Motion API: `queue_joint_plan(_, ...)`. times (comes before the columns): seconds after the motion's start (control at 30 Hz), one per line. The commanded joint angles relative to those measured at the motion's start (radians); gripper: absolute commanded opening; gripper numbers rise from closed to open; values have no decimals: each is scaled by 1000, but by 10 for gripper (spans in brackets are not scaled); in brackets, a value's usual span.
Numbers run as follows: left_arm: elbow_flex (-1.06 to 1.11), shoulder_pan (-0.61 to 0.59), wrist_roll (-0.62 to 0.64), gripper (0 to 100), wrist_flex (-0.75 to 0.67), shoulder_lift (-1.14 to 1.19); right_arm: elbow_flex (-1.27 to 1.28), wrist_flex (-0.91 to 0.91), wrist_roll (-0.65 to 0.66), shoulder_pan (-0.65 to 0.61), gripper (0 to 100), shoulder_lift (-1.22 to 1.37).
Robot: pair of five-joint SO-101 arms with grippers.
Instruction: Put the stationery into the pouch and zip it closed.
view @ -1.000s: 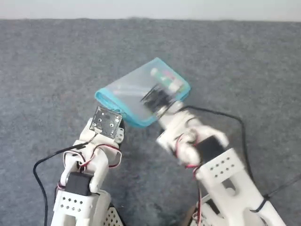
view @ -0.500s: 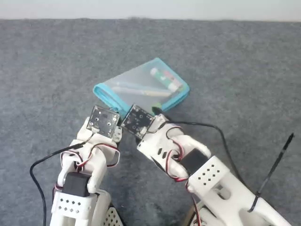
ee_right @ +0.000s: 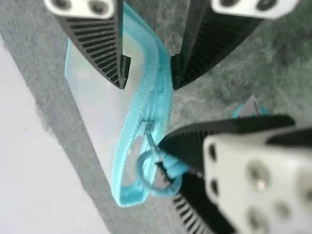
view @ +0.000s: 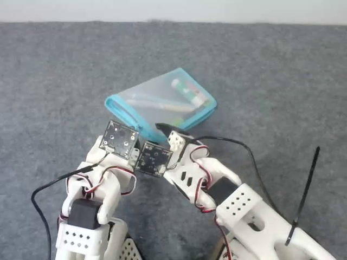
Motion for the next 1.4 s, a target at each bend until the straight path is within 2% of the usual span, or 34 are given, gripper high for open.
queue_joint_plan(0.0,-74,-5,-11,9,6,14,6,-31,48,-8,132,-27)
queue_joint_plan(0.3,-74,-3,-11,9,6,15,26,-33,61,-5,129,-27)
queue_joint_plan(0.4,-73,31,-12,9,11,15,12,-35,63,-5,125,-27)
queue_joint_plan(0.63,-70,37,-12,9,14,15,-35,-35,61,-2,2,-25)
queue_joint_plan(0.77,-68,37,-12,9,14,15,-44,-8,57,12,8,-25)
queue_joint_plan(0.83,-68,37,-12,9,14,15,-58,58,46,39,7,-27)
queue_joint_plan(1.0,-54,32,-12,9,-2,11,-161,358,-126,77,6,-38)
queue_joint_plan(1.1,-7,28,-11,10,-66,9,-241,547,-129,68,6,-39)
queue_joint_plan(1.23,31,25,-11,10,-120,12,-249,608,-129,45,6,-85)
queue_joint_plan(1.37,31,-29,-11,10,-132,14,-249,691,-129,41,6,-219)
